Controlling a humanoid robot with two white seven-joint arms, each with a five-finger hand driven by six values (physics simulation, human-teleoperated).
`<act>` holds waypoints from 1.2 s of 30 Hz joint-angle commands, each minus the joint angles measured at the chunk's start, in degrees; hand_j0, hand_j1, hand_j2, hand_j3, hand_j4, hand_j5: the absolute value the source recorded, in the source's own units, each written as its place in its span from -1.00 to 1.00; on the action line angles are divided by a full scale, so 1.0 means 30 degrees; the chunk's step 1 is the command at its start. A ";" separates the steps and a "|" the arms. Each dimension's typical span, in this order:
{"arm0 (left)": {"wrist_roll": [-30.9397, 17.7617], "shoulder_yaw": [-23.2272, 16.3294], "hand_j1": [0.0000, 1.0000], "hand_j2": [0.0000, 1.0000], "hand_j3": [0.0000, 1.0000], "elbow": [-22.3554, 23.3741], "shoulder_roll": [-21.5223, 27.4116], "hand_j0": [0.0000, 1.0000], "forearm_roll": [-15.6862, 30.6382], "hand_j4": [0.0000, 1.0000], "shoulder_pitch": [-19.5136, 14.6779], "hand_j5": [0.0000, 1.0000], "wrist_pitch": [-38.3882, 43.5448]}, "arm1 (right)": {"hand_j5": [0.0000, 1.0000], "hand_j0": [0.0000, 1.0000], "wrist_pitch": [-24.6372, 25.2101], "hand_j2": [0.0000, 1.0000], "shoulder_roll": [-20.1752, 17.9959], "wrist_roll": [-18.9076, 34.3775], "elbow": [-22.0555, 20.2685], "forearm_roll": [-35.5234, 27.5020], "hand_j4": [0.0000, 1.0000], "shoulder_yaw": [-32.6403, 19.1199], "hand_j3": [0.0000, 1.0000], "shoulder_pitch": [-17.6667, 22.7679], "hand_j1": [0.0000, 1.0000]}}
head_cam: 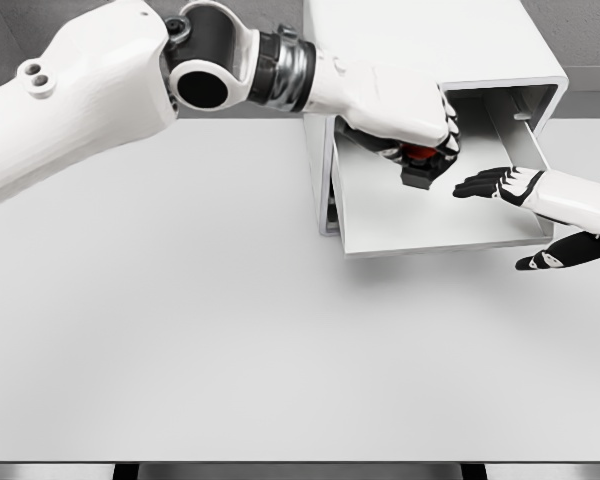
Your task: Slide open multi-storey tabletop storage cabinets and put open load switch and slide close multi-storey tabletop storage cabinets
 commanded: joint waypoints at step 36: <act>0.0041 -0.0235 1.00 1.00 1.00 -0.0882 -0.0372 1.00 -0.0338 1.00 0.0029 1.00 0.0038 | 1.00 1.00 0.0047 1.00 -0.0403 0.0020 -0.0012 -0.0088 1.00 0.0230 1.00 0.0234 1.00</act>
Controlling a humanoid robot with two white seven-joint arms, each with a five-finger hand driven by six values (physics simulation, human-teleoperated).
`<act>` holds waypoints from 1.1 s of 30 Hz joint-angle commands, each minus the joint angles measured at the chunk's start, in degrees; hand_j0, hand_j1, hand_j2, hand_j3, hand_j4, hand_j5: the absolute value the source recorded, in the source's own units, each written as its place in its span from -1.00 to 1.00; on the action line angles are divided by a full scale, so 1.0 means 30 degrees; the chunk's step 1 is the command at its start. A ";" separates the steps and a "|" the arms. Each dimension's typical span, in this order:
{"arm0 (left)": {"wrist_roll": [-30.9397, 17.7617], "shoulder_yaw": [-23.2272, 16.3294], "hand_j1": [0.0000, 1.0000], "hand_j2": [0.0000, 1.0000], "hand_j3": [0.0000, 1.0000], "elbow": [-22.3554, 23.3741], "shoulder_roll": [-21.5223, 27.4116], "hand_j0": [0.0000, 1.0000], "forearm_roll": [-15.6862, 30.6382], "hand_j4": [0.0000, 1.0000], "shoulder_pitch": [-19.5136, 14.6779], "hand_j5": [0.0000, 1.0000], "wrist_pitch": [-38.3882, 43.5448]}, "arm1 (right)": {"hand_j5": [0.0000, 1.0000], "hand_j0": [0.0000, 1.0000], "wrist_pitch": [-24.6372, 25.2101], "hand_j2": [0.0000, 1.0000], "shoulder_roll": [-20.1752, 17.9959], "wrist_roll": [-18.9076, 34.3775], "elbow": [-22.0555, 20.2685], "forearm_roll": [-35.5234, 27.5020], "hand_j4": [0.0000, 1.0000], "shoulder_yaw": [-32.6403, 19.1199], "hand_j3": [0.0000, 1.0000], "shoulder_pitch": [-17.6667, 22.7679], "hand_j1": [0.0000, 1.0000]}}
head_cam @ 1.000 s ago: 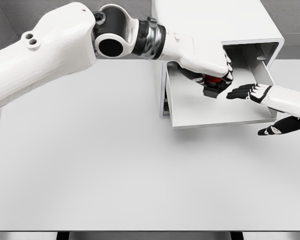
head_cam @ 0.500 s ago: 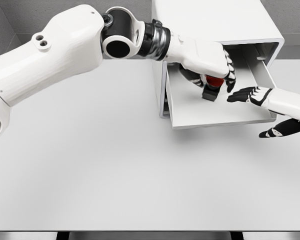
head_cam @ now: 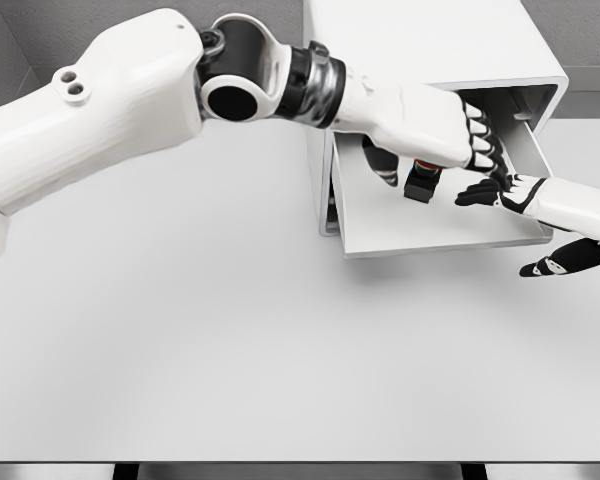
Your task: Slide open multi-storey tabletop storage cabinets and put open load switch and slide close multi-storey tabletop storage cabinets
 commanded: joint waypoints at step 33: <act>0.4473 0.8687 1.00 1.00 1.00 -0.5535 1.6329 1.00 0.1132 1.00 1.4619 1.00 0.0032 | 1.00 1.00 0.0047 1.00 0.0353 0.0137 -0.0009 -0.0055 1.00 0.0488 1.00 -0.0439 1.00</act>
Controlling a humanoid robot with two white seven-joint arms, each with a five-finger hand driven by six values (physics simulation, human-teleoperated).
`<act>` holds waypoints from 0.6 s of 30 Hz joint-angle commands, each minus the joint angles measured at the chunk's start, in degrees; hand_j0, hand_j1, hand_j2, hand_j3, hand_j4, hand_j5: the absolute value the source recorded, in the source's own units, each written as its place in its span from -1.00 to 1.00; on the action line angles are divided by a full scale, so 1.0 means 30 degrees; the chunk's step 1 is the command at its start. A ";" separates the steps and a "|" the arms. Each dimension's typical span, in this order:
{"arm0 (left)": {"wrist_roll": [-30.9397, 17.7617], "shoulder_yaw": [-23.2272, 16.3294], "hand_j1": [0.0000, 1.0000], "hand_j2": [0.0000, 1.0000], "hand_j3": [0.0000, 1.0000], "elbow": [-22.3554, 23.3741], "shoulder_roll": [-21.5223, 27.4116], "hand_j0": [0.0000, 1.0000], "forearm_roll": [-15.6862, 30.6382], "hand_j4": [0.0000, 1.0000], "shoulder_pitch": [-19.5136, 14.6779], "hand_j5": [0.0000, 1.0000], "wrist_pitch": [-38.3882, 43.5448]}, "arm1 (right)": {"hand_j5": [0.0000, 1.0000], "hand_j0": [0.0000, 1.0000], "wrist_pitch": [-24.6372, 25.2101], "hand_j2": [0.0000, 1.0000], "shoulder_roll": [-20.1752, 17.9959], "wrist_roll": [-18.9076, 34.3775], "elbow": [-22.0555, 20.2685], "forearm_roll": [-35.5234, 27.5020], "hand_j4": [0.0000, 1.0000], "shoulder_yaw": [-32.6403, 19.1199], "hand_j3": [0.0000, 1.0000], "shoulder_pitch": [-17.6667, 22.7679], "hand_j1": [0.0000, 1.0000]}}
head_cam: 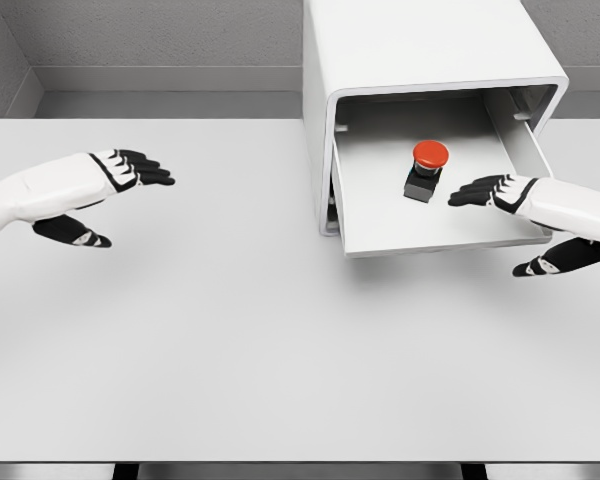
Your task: Slide open multi-storey tabletop storage cabinets and put open load switch and slide close multi-storey tabletop storage cabinets
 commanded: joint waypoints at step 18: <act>0.0006 -0.0023 1.00 1.00 1.00 0.0774 -0.0816 1.00 0.0335 1.00 0.0122 1.00 0.0013 | 1.00 1.00 0.0046 1.00 0.0547 0.0169 0.0082 -0.0035 1.00 0.0462 1.00 -0.0703 1.00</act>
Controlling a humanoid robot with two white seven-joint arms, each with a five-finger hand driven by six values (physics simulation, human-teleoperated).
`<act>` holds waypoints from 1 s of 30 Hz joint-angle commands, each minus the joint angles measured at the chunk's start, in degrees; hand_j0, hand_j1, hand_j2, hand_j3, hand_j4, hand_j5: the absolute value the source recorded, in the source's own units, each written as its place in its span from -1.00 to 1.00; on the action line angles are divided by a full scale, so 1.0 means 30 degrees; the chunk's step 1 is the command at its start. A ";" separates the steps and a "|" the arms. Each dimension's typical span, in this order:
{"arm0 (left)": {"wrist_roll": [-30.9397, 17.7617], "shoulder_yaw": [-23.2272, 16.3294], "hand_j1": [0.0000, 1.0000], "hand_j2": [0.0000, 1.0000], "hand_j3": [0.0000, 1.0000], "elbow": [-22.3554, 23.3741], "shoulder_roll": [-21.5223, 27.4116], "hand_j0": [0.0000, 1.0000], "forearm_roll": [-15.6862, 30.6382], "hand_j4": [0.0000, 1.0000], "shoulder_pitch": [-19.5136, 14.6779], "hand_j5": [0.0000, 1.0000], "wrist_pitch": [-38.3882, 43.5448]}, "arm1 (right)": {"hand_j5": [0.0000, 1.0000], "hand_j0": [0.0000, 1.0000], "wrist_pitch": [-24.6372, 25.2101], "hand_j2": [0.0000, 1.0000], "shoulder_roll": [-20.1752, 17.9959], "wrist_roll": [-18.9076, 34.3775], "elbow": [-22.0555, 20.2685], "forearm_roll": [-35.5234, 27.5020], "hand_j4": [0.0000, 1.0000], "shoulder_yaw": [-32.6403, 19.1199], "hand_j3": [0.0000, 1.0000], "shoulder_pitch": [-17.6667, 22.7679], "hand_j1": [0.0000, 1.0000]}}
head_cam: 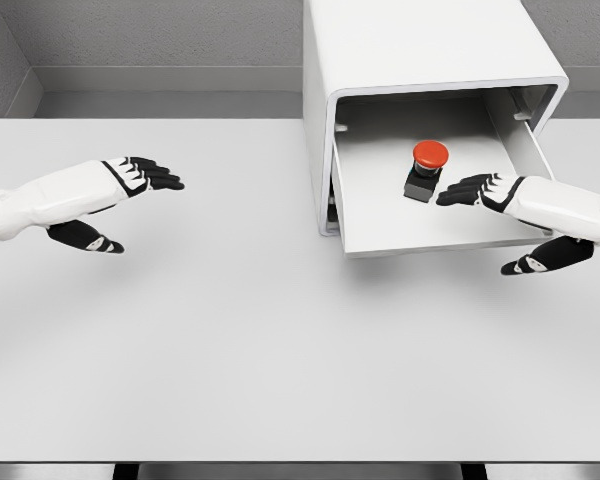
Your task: Slide open multi-storey tabletop storage cabinets and put open load switch and slide close multi-storey tabletop storage cabinets
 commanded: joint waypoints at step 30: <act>-0.0137 0.4384 1.00 1.00 1.00 0.0760 -0.0722 1.00 0.1535 1.00 0.3281 1.00 0.0013 | 1.00 1.00 0.0048 1.00 0.0569 0.0369 0.0978 0.0345 1.00 -0.0370 1.00 -0.0821 1.00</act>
